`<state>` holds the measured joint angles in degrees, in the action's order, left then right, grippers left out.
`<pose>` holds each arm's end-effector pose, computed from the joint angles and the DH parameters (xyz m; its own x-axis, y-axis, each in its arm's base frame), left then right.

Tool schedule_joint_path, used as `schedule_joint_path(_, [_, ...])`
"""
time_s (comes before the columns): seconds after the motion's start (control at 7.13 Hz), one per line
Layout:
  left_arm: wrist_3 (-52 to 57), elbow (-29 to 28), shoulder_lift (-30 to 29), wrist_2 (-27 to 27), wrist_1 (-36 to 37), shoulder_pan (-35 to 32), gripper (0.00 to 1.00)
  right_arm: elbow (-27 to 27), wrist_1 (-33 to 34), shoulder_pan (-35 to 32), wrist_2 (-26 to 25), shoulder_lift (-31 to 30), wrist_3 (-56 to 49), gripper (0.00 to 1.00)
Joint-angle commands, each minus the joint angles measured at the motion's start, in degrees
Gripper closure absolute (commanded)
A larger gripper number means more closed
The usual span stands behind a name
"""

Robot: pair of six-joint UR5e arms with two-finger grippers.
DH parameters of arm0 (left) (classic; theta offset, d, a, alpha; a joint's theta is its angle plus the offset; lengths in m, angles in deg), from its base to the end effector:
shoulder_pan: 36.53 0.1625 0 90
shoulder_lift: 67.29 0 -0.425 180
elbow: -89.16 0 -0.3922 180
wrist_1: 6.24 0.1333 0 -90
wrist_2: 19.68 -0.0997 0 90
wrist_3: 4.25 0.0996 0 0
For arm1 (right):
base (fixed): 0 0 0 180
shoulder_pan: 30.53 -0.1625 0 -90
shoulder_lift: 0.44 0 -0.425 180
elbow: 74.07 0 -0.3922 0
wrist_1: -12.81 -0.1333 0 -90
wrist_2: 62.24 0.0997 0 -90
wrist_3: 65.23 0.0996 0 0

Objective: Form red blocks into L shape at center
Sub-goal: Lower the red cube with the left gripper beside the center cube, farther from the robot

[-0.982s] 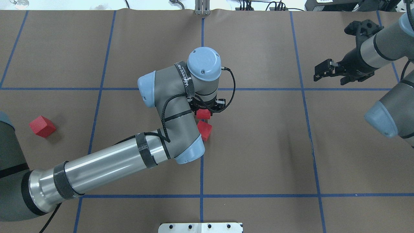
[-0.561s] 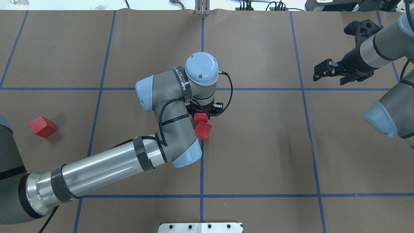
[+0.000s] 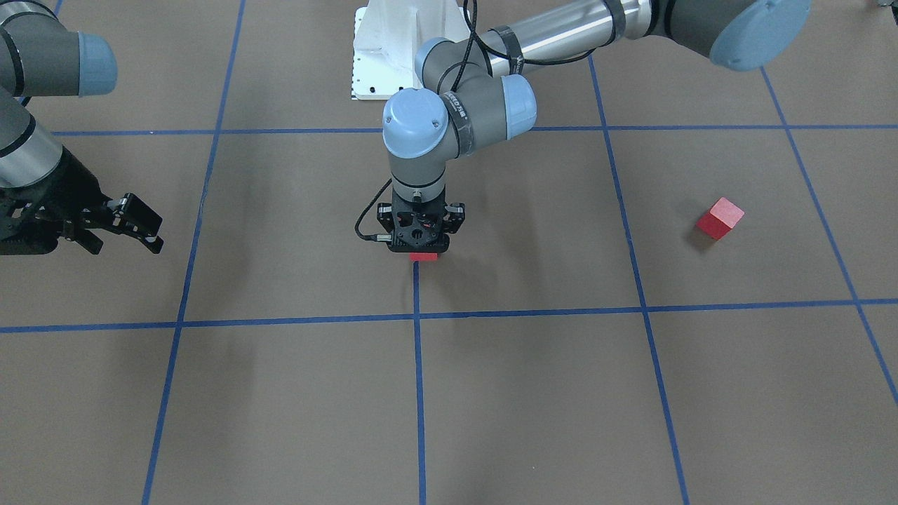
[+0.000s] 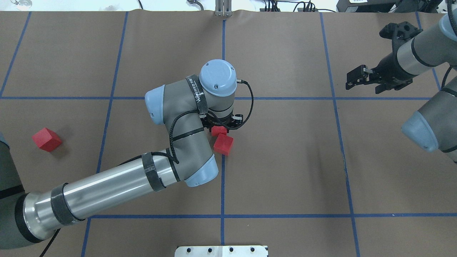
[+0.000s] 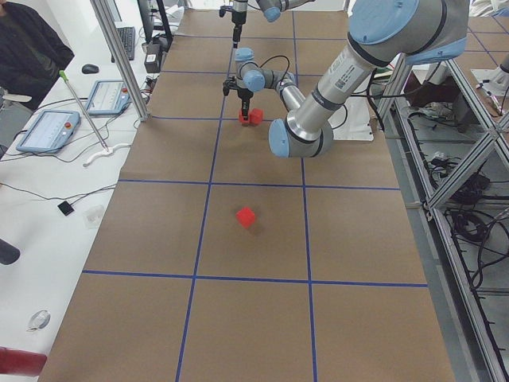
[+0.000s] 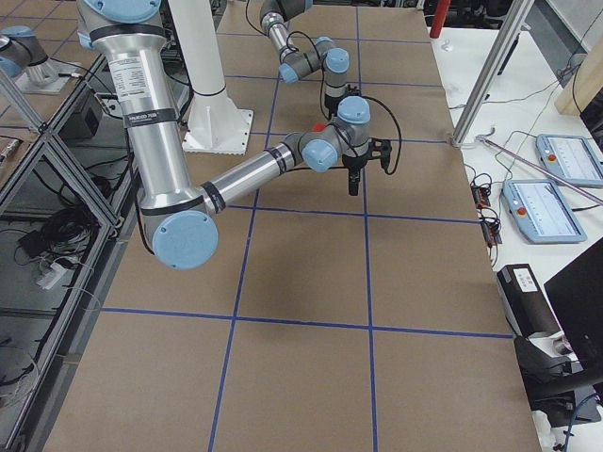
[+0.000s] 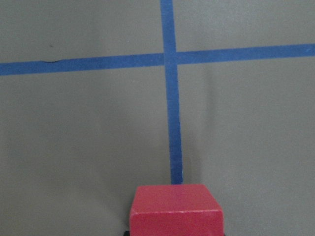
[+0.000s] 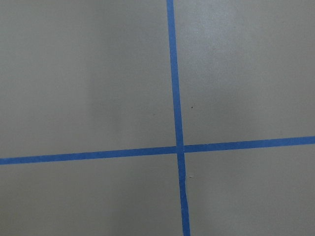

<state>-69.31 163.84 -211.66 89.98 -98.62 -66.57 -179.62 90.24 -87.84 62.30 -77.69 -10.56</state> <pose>0.6312 -0.4803 0.1673 0.7060 0.0504 -0.7064 -0.0210 0.9985 0.0503 -0.2422 -0.5197 0.3879 0.6182 0.0814 0.7818 -0.1659 0.9857 0.0286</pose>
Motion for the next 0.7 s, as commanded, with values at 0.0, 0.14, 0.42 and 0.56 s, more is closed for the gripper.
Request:
schedule_joint_path(0.0, [-0.07,1.70,1.19,-0.06,0.09,0.59,1.00,0.00,0.00,0.00,0.00,0.00,0.00,0.00])
schedule_joint_path(0.14, [-0.07,2.04,1.46,-0.06,0.00,0.68,1.00,0.00,0.00,0.00,0.00,0.00,0.00,0.00])
schedule_joint_path(0.42, [-0.16,2.58,1.81,0.03,0.09,0.94,1.00,0.00,0.00,0.00,0.00,0.00,0.00,0.00])
schedule_joint_path(0.56, [-0.16,2.49,1.46,-0.06,0.87,1.20,1.00,0.00,0.00,0.00,0.00,0.00,0.00,0.00])
